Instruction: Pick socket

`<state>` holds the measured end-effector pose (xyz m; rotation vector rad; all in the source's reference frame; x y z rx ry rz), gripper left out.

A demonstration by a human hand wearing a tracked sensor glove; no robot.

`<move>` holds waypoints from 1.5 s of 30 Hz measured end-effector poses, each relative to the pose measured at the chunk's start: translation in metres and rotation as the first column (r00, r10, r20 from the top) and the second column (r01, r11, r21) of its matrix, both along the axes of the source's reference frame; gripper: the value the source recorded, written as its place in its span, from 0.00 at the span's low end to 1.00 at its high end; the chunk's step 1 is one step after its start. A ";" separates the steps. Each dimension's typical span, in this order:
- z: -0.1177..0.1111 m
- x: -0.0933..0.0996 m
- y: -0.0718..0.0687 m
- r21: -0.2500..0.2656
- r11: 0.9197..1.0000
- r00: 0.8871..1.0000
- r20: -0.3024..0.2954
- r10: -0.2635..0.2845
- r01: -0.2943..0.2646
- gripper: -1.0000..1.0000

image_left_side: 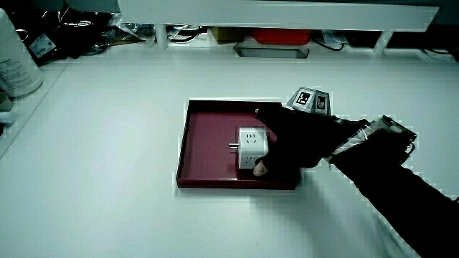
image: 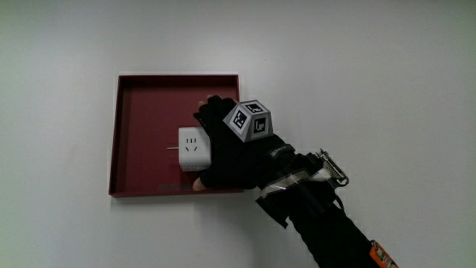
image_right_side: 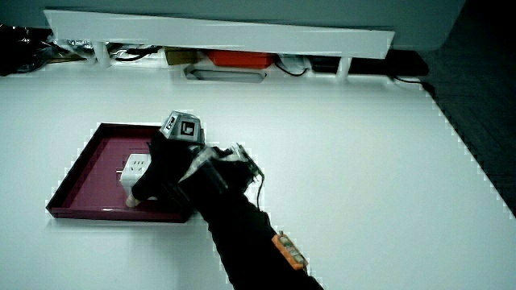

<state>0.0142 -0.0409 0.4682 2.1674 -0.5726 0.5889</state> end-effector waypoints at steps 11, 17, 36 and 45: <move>0.012 -0.003 0.000 -0.035 0.999 1.000 0.021 0.007 -0.007 0.58; 0.011 0.000 -0.001 0.024 0.999 0.998 0.051 0.046 -0.047 0.75; -0.015 0.012 0.001 0.119 0.989 0.984 0.166 0.063 -0.083 1.00; -0.063 0.038 0.016 0.091 0.995 0.976 0.216 0.009 -0.030 1.00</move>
